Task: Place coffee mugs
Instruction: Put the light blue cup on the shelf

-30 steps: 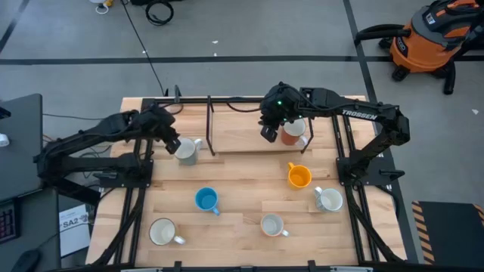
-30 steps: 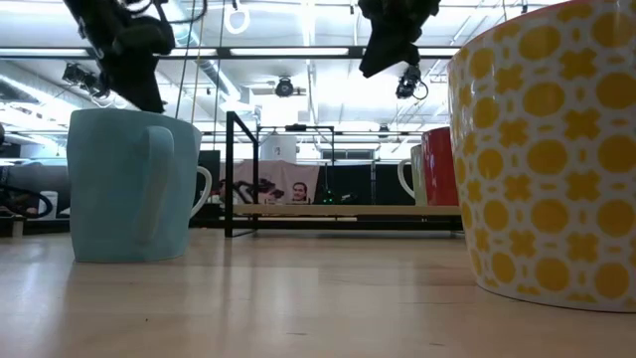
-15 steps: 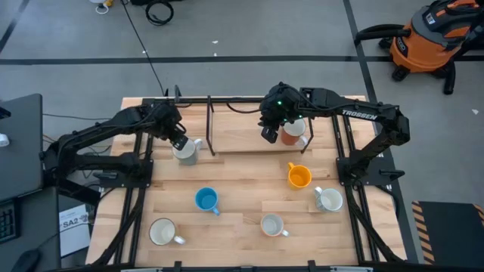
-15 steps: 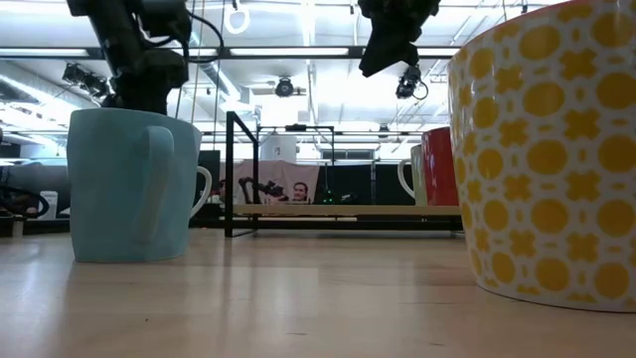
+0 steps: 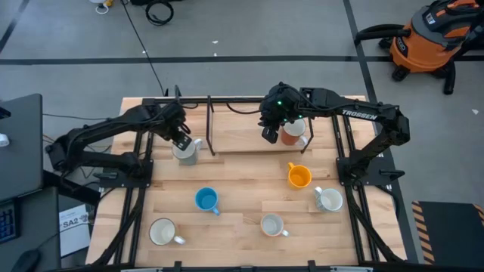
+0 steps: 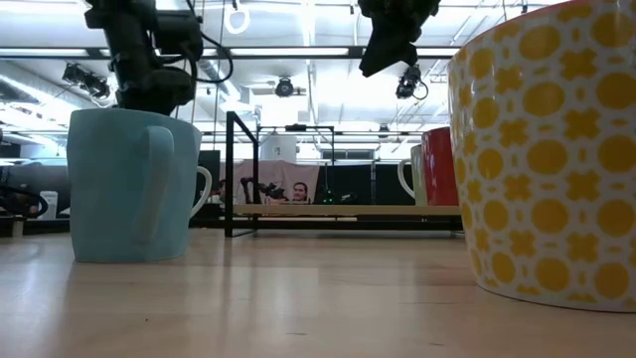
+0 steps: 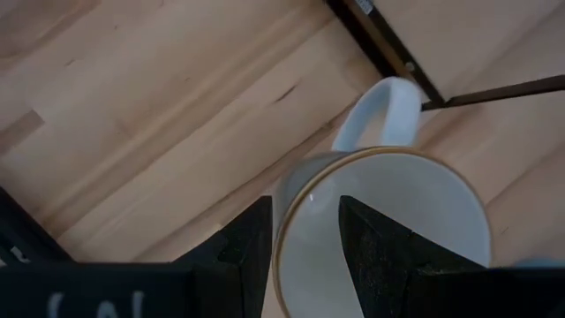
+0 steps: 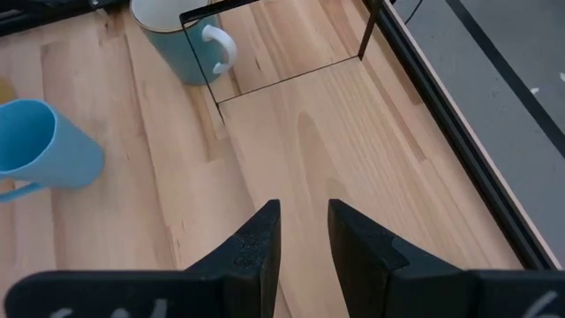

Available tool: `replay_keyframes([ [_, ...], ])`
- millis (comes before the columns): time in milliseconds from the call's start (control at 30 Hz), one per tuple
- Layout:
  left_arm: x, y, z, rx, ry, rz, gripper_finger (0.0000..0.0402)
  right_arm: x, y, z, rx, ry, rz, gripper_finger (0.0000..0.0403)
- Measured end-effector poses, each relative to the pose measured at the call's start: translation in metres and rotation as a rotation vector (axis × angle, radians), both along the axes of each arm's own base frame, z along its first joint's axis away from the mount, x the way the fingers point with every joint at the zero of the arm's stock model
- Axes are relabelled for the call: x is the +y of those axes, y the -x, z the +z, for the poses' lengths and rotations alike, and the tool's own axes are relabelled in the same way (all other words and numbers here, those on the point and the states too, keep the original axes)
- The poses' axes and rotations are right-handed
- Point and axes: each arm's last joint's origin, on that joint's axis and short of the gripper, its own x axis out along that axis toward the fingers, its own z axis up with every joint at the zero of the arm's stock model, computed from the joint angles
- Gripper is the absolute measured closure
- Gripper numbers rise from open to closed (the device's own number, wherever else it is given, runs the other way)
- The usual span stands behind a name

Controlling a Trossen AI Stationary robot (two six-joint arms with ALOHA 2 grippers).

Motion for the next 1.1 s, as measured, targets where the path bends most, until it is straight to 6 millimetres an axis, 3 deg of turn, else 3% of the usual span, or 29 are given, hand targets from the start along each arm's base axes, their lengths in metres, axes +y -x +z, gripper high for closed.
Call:
replay_keyframes([
  [567, 0.007, -0.012, -0.02, 0.101, 0.061, -0.001, 0.0269, 0.0, 0.0, 0.0, 0.001, 0.002, 0.003, 0.03],
  [1100, 0.008, -0.012, -0.02, 0.097, 0.063, 0.0, 0.0374, 0.0, 0.0, 0.0, 0.0, 0.002, 0.003, 0.03],
])
